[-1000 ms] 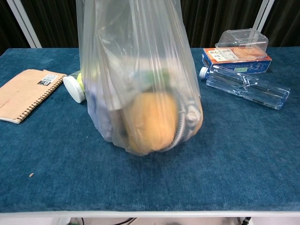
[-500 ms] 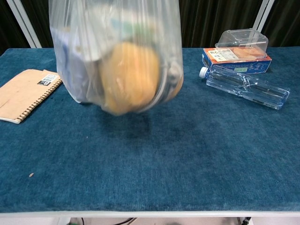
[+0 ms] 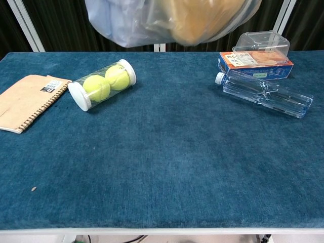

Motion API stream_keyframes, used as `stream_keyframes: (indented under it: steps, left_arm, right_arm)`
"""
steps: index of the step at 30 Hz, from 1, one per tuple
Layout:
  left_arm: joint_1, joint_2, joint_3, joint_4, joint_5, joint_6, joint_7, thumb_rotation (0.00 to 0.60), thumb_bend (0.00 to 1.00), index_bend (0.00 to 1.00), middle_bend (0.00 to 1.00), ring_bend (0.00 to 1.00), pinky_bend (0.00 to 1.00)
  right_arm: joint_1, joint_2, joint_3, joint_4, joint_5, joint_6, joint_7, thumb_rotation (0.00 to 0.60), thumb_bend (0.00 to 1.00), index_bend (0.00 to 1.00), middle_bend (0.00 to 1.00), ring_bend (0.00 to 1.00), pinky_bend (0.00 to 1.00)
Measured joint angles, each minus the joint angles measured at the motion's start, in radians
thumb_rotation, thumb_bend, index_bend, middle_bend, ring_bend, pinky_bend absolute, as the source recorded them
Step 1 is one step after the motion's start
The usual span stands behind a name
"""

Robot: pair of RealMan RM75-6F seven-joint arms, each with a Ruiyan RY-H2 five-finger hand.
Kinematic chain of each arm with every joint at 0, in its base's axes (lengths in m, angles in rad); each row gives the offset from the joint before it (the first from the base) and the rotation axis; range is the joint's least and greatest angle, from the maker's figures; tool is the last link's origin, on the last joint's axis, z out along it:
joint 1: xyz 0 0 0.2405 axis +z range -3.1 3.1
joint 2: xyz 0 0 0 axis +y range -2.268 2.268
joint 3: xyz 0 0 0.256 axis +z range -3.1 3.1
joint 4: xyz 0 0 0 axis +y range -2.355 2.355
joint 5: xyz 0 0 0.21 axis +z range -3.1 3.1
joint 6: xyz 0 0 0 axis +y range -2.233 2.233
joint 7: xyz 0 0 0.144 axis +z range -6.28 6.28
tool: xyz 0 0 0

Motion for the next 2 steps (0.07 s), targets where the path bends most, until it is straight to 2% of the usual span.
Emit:
stream_keyframes:
  steps: [2]
  left_arm:
    - [-0.005, 0.001, 0.000, 0.001, -0.013, 0.004, 0.010, 0.082, 0.02, 0.39, 0.52, 0.49, 0.69]
  right_arm:
    - [-0.001, -0.002, 0.003, 0.000, -0.007, -0.001, -0.001, 0.600, 0.04, 0.00, 0.00, 0.00, 0.00]
